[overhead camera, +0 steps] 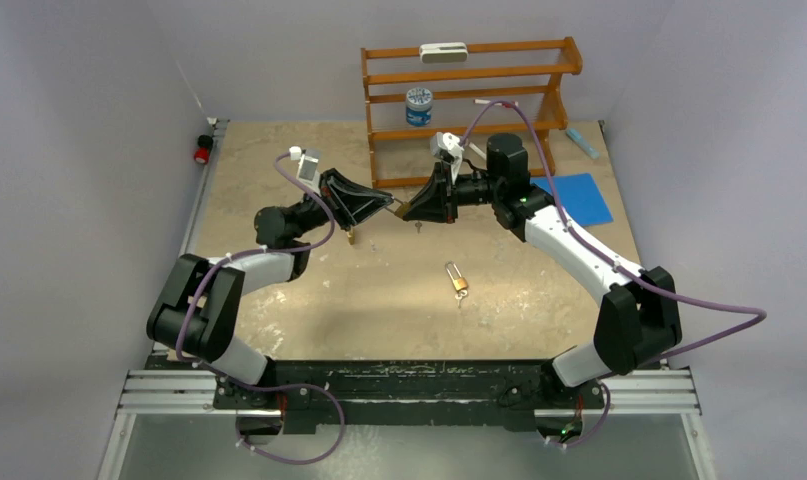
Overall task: Lock with the key
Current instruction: Lock the lock.
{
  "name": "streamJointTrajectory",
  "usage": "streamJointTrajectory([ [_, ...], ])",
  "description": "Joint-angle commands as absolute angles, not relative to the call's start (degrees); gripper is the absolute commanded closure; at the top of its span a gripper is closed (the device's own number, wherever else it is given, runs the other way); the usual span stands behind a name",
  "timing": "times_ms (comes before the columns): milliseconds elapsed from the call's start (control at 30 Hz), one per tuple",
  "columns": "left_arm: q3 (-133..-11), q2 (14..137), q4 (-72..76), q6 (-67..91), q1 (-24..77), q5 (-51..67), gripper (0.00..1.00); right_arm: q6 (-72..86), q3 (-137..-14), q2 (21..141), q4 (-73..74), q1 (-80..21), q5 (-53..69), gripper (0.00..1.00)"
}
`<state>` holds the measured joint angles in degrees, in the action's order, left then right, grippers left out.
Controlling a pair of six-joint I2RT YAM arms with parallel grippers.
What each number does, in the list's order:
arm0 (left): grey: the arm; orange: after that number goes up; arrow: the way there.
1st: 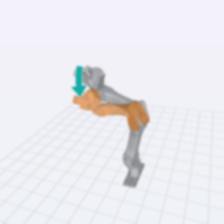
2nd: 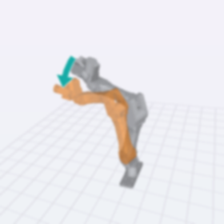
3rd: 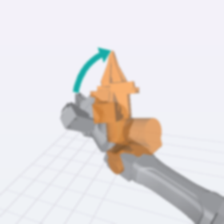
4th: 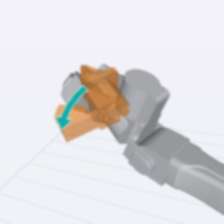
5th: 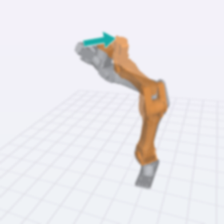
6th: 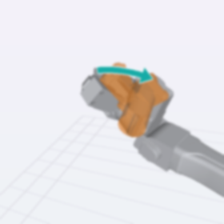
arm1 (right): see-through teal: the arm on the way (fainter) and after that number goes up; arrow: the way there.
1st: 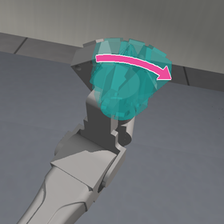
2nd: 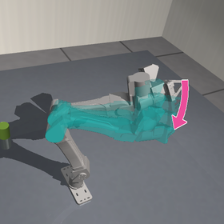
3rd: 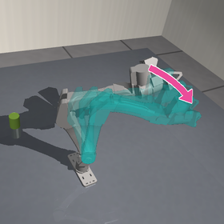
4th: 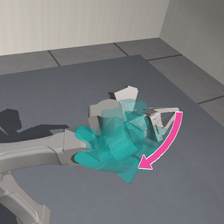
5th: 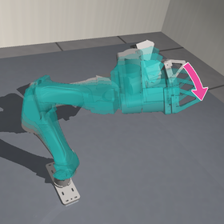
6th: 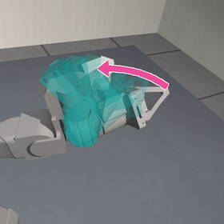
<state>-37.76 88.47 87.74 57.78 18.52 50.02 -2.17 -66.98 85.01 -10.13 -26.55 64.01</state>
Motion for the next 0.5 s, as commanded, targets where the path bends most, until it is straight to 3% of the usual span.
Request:
streamJointTrajectory([
  [0,-37.58,91.32,99.30,53.58,18.29,42.97,1.00,3.62,-67.67,82.54,-18.94,-28.09,75.67,1.00],
  [467,-35.11,92.02,99.25,46.13,18.80,41.12,1.00,14.65,-65.51,80.55,-25.95,-28.22,83.91,1.00],
])
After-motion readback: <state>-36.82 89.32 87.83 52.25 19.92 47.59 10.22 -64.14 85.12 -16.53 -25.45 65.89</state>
